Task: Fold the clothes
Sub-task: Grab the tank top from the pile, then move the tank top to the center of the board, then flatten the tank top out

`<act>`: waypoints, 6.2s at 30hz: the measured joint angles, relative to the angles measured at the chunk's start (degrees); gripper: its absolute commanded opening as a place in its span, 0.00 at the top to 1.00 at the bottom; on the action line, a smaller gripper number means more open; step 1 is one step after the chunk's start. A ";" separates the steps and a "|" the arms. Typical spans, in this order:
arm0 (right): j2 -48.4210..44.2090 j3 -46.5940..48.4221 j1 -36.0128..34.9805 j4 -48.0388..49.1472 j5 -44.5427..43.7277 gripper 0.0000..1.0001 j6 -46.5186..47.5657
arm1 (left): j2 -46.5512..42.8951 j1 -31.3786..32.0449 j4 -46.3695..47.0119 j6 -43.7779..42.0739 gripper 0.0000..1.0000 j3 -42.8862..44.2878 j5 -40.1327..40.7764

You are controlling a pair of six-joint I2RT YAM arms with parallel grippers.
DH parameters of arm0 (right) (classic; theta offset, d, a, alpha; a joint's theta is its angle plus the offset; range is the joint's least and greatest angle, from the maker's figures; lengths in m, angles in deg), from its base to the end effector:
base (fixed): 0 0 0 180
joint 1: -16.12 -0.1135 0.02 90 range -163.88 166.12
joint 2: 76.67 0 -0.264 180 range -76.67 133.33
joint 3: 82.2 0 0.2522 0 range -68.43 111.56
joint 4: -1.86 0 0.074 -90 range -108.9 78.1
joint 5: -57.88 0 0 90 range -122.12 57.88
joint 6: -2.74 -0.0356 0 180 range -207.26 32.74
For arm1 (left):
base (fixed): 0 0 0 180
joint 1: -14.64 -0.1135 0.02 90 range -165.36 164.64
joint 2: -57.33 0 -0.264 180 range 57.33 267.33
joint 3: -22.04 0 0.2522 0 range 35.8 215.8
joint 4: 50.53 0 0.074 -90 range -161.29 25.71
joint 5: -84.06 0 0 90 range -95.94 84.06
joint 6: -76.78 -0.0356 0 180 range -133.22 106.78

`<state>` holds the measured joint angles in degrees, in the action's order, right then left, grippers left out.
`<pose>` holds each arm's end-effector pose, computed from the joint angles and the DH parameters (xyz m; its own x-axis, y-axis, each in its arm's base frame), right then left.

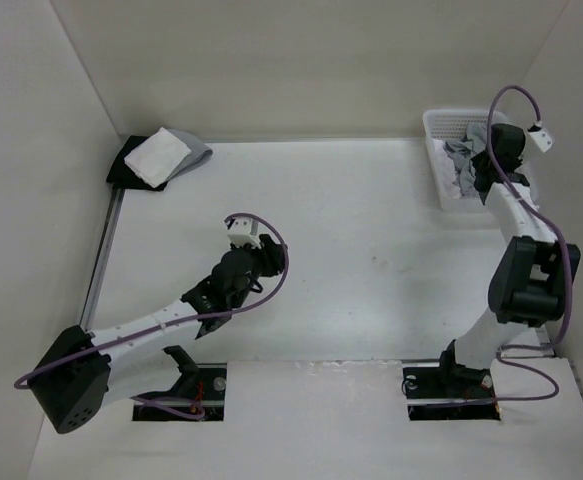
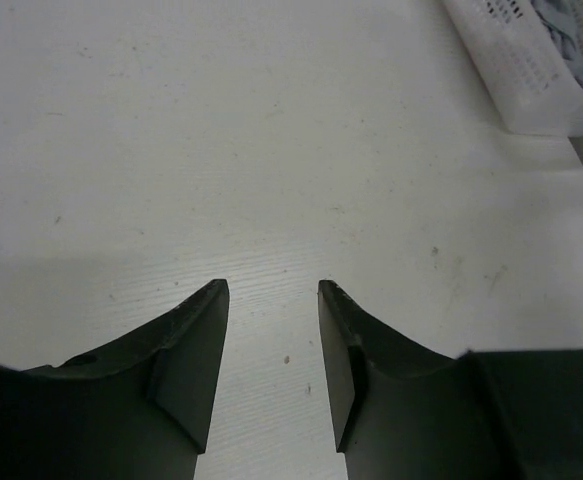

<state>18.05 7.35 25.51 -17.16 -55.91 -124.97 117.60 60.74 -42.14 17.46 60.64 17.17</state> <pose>0.3825 -0.0778 0.3102 -0.0065 0.5684 -0.8228 0.6526 0.6258 0.4272 0.1677 -0.1541 0.2251 -0.3400 -0.3235 -0.8830 0.2609 0.8697 -0.4191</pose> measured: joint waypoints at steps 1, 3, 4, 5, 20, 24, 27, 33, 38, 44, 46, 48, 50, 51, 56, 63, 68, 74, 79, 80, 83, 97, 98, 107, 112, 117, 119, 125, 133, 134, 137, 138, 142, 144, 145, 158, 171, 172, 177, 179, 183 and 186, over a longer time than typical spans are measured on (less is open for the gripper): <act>2.56 1.75 1.55 -0.02 0.37 0.56 0.39 | -0.13 0.04 0.94 -0.33 0.61 -0.39 -0.79; 8.00 5.75 4.22 -0.13 1.05 0.46 1.01 | -0.13 0.02 2.19 -0.68 0.58 -0.76 -1.75; 10.84 7.91 5.38 -0.20 1.20 0.43 1.60 | -0.02 -0.02 2.80 -0.74 0.55 -0.85 -2.21; 13.33 9.81 6.21 -0.31 1.33 0.41 2.23 | 0.20 -0.11 3.45 -0.81 0.53 -0.92 -2.49; 36.39 32.15 10.49 -3.19 6.21 0.36 4.83 | 3.85 -1.66 10.62 -0.92 0.45 -2.38 -3.28; 38.18 35.34 11.17 -4.11 7.63 0.39 2.43 | 5.95 -1.99 12.41 -0.90 0.45 -2.38 -3.50; 39.82 38.53 11.15 -5.09 8.85 0.47 1.05 | 6.69 -2.27 12.46 -0.90 0.45 -2.38 -3.69; 42.58 41.83 10.91 -5.29 11.13 0.47 -0.04 | 6.71 -2.93 13.33 -0.90 0.45 -2.38 -3.82; 42.69 41.88 10.73 -5.99 11.96 0.53 -0.24 | 6.69 -3.10 13.73 -0.90 0.45 -2.38 -3.85; 43.30 42.42 10.75 -6.38 12.57 0.72 -0.22 | 6.60 -3.48 13.88 -0.90 0.45 -2.47 -3.85; 43.93 43.21 10.75 -6.84 12.79 0.67 -0.20 | 6.60 -3.72 14.27 -0.87 0.45 -2.60 -3.85; 44.57 44.15 10.75 -7.45 13.07 0.55 -0.13 | 6.60 -3.87 14.56 -0.87 0.45 -2.64 -3.87; 44.92 44.50 10.75 -7.82 13.33 0.55 -0.07 | 6.60 -4.09 14.75 -0.87 0.45 -2.67 -3.85; 44.96 44.54 10.75 -7.93 13.44 0.64 -0.04 | 6.60 -4.15 14.91 -0.87 0.45 -2.71 -3.85; 45.24 44.92 10.75 -8.50 14.43 0.92 -0.02 | 6.34 -4.55 14.99 -0.83 0.45 -3.28 -3.85; 42.05 37.16 10.80 -2.82 16.48 1.00 -0.39 | 5.95 -4.90 14.99 -0.63 0.45 -3.48 -3.85; 32.13 26.53 11.34 1.18 18.23 1.00 -2.47 | 5.95 -4.94 14.99 -0.37 0.45 -3.48 -3.91; 11.19 22.34 10.34 6.73 19.52 1.00 -3.93 | 4.31 -4.94 14.88 -0.20 0.45 -3.54 -4.35; -6.10 22.18 1.44 12.17 21.16 1.00 -3.39 | -0.98 -4.94 14.64 0.15 0.45 -3.67 -4.46; -9.18 21.46 -1.16 13.33 21.57 1.00 -2.99 | -2.16 -4.94 14.38 0.24 0.45 -3.72 -4.48; -18.69 15.04 -8.46 15.91 22.75 0.99 -1.92 | -6.36 -4.94 13.11 0.79 0.45 -3.87 -4.44; -23.63 -29.38 -59.28 25.77 24.17 0.93 0.35 | -20.70 -5.31 1.79 3.23 0.46 -4.20 0.50; -18.67 -29.83 -60.54 24.68 24.30 0.86 -0.15 | -20.50 -5.29 0.70 3.39 0.46 -4.20 0.76; -23.17 -40.26 -61.46 17.66 16.31 0.47 -2.32 | -14.32 -5.22 -14.01 5.46 0.47 -3.30 7.58; -35.17 -46.82 -52.78 17.11 7.56 0.65 -5.46 | -2.75 -4.90 -16.31 5.77 0.44 -0.35 8.94; -35.95 -54.16 -46.82 13.31 4.28 0.60 -8.37 | 11.85 -4.72 -13.64 4.70 0.44 3.63 6.10; -36.76 -56.11 -46.82 11.91 4.22 0.54 -8.70 | 15.96 -4.85 -12.41 4.02 0.44 5.03 4.61; -42.77 -59.17 -42.53 11.85 3.63 0.38 -9.38 | 23.47 -5.11 -10.27 2.23 0.46 8.39 -0.76; -39.08 -59.39 -27.39 11.69 2.36 0.34 -10.16 | 27.76 -5.11 -9.86 0.96 0.68 9.75 -4.94; -37.09 -58.84 -25.62 11.72 2.21 0.34 -10.14 | 27.82 -5.11 -9.84 0.85 0.73 9.77 -5.16; -31.91 -57.07 -21.18 12.22 1.44 0.34 -10.10 | 27.82 -5.25 -9.60 0.68 0.86 9.81 -5.57; -30.18 -56.28 -19.93 12.44 1.25 0.34 -10.08 | 27.82 -5.31 -9.42 0.61 0.89 9.81 -5.64; -19.91 -50.51 -14.78 14.45 1.16 0.34 -9.20 | 26.97 -5.53 -8.79 0.68 0.93 9.81 -5.81; -15.30 -47.82 -12.39 16.15 2.25 0.34 -8.85 | 25.68 -5.53 -8.24 0.79 0.94 9.79 -5.84; -13.64 -46.73 -11.45 16.79 2.84 0.34 -8.72 | 24.92 -5.51 -7.80 0.83 0.94 9.77 -5.81; -4.83 -41.03 -7.17 27.17 10.84 0.99 -7.15 | 22.29 -7.06 -4.92 1.36 0.97 8.52 -6.23; -40.57 -35.69 -23.43 22.12 8.81 0.98 -0.28 | -7.52 -3.78 -9.99 2.32 0.99 10.14 -4.50; -42.82 -33.68 -25.59 20.70 8.28 0.98 0.72 | -10.12 -3.28 -10.23 2.29 0.99 10.56 -3.80; -49.46 -21.64 -37.66 11.98 5.01 0.96 6.38 | -22.25 0.26 -11.93 1.42 0.99 12.63 1.27; -49.64 -16.06 -42.10 8.83 3.89 0.95 8.76 | -25.90 1.95 -12.98 0.48 0.99 12.98 3.87; -46.40 -7.54 -44.37 6.03 3.28 0.94 12.44 | -30.05 4.46 -14.40 -1.55 0.99 13.11 8.74; -39.10 -4.15 -39.89 6.82 6.27 0.93 13.60 | -30.56 5.49 -15.87 -2.91 0.99 13.11 11.78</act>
<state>-21.05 3.20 -14.38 -10.34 -49.64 -111.38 87.05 66.23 -58.01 14.55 73.75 28.95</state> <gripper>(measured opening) 0.061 0.021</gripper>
